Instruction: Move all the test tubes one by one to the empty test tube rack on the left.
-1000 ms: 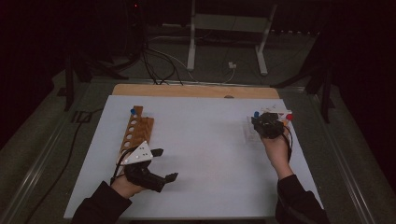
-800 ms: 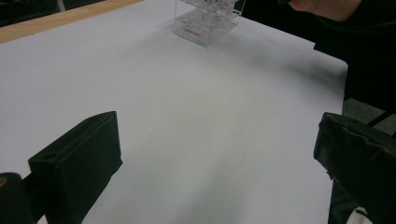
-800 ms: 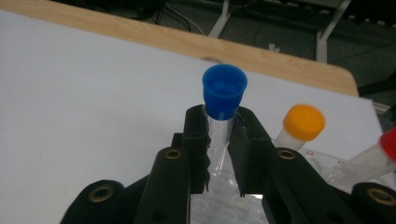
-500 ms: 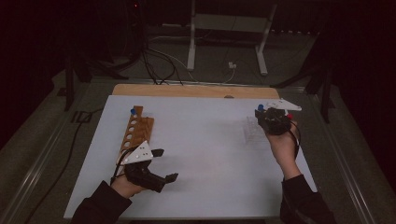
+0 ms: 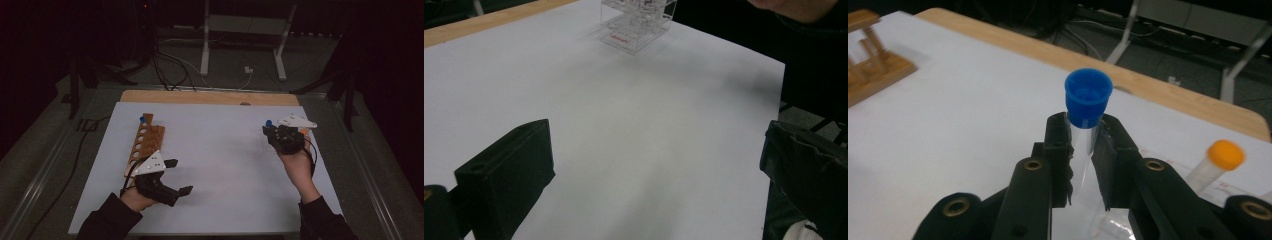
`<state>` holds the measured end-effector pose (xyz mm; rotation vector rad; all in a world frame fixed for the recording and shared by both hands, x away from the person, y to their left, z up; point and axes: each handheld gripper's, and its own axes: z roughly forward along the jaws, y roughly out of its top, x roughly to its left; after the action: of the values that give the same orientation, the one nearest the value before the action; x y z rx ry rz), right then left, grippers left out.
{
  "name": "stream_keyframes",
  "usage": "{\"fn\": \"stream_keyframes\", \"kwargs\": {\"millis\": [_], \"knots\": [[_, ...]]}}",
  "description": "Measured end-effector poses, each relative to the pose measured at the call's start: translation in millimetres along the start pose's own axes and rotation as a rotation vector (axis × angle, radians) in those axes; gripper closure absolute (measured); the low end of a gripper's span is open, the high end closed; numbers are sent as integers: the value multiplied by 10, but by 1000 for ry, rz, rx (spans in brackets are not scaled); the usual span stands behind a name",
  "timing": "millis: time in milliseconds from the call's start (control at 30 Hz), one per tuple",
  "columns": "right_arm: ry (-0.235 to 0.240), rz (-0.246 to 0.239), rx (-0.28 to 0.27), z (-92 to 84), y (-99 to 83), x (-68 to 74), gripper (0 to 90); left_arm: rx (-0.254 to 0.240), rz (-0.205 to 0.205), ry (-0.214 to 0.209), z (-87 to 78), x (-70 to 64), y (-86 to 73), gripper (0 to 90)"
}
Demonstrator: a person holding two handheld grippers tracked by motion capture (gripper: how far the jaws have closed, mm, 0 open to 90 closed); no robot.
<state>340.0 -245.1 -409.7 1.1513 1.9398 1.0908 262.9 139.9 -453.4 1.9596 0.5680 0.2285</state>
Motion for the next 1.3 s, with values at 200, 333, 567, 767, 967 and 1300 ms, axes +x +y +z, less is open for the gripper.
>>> {"fn": "stream_keyframes", "kwargs": {"millis": [200,333,567,767,967,1300], "knots": [[45,-20,9,-39,-99,148,770,6,2,-2,13,-5,5,17],[77,-33,9,-72,-157,252,770,0,3,3,23,-14,20,17],[139,-58,18,-111,-272,455,770,-6,11,-9,34,-27,83,18],[185,-79,32,-144,-351,610,770,-13,21,-20,105,-46,169,19],[231,-89,38,-163,-415,743,770,-20,37,-39,197,-81,290,27],[294,-124,46,-176,-459,940,770,-39,68,-64,382,-135,498,140]]}}
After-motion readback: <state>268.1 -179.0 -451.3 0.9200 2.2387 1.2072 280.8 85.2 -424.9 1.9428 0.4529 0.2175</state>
